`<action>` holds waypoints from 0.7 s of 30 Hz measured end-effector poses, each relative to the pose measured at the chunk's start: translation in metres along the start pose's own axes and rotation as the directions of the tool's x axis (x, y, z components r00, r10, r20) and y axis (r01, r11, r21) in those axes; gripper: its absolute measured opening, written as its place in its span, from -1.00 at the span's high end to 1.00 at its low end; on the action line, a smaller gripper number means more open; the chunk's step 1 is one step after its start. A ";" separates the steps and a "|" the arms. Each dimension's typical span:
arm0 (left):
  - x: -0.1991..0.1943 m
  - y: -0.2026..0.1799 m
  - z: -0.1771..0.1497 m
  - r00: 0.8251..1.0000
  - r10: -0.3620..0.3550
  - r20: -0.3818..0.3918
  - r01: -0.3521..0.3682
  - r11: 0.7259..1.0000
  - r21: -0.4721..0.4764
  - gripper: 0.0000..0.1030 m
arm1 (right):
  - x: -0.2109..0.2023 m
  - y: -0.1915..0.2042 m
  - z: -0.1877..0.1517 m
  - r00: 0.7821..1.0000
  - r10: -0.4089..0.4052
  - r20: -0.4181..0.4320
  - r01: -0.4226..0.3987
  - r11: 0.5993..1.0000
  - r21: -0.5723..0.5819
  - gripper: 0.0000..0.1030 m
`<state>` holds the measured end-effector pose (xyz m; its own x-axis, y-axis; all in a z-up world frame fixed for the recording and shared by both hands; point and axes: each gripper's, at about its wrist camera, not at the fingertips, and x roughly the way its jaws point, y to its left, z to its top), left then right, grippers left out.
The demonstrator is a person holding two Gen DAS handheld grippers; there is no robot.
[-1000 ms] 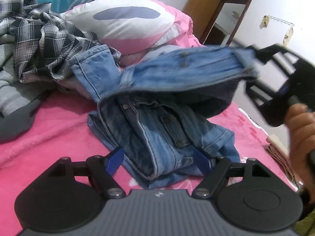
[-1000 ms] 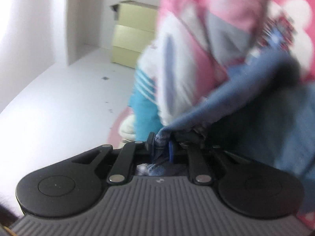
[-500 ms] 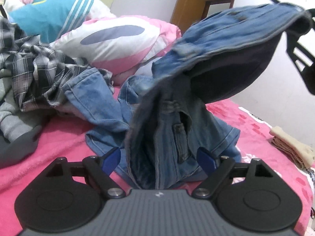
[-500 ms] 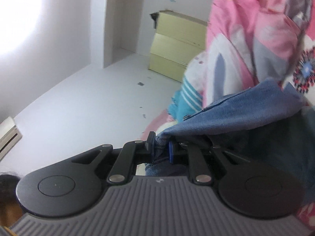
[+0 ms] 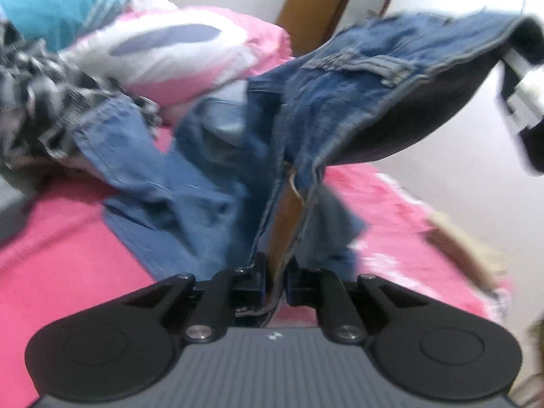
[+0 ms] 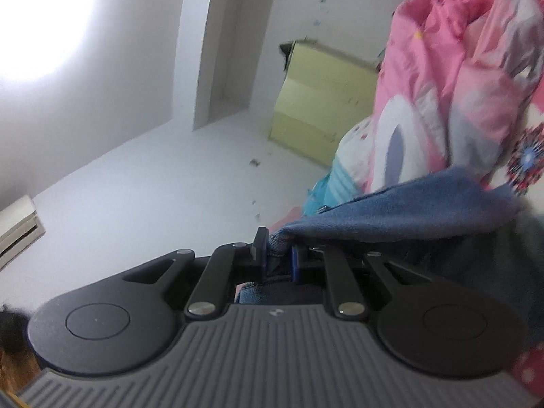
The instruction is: Fold clothes
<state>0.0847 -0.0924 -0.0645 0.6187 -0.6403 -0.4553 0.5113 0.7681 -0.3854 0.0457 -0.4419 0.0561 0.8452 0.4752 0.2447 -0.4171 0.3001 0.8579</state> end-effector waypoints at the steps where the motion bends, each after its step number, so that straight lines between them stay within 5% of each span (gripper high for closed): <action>1: -0.005 -0.007 0.000 0.999 -0.038 -0.007 0.038 0.999 -0.010 0.81 | -0.006 0.001 0.005 0.999 -0.022 0.025 0.022 1.000 -0.012 0.78; 4: -0.024 -0.033 0.004 0.984 -0.178 -0.013 0.177 0.984 -0.022 0.82 | -0.029 0.011 0.024 0.993 -0.044 0.109 0.047 0.998 -0.029 0.78; 6: -0.038 -0.052 0.013 0.954 -0.301 0.001 0.300 0.953 -0.032 0.82 | -0.046 0.030 0.036 0.985 -0.040 0.171 0.055 0.995 -0.085 0.78; 10: -0.072 -0.093 0.035 0.830 -0.556 0.049 0.558 0.829 -0.044 0.82 | -0.089 0.087 0.056 0.956 0.000 0.293 0.068 0.973 -0.221 0.78; 13: -0.098 -0.122 0.047 0.715 -0.697 0.063 0.698 0.716 -0.002 0.82 | -0.123 0.132 0.066 0.926 0.036 0.376 0.094 0.942 -0.323 0.78; 14: -0.105 -0.129 0.047 0.686 -0.726 0.059 0.727 0.687 0.004 0.81 | -0.133 0.147 0.067 0.915 0.044 0.400 0.112 0.927 -0.358 0.78; 16: -0.113 -0.134 0.043 0.656 -0.753 0.052 0.754 0.657 0.000 0.81 | -0.144 0.164 0.065 0.903 0.044 0.426 0.146 0.903 -0.404 0.78; 17: -0.117 -0.135 0.041 0.645 -0.762 0.050 0.764 0.646 -0.003 0.81 | -0.146 0.168 0.062 0.904 0.038 0.426 0.159 0.895 -0.417 0.78; 18: -0.118 -0.130 0.038 0.657 -0.752 0.055 0.753 0.658 -0.011 0.81 | -0.143 0.168 0.059 0.909 0.024 0.416 0.169 0.891 -0.420 0.78; 21: -0.118 -0.102 0.028 0.720 -0.692 0.056 0.694 0.717 -0.070 0.81 | -0.124 0.157 0.049 0.932 -0.038 0.361 0.196 0.890 -0.413 0.78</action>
<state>-0.0239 -0.0952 0.0510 0.1250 -0.9920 -0.0167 0.7540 0.1060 -0.6483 -0.1079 -0.4943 0.1829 0.9241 0.1326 0.3585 -0.3430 0.7014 0.6247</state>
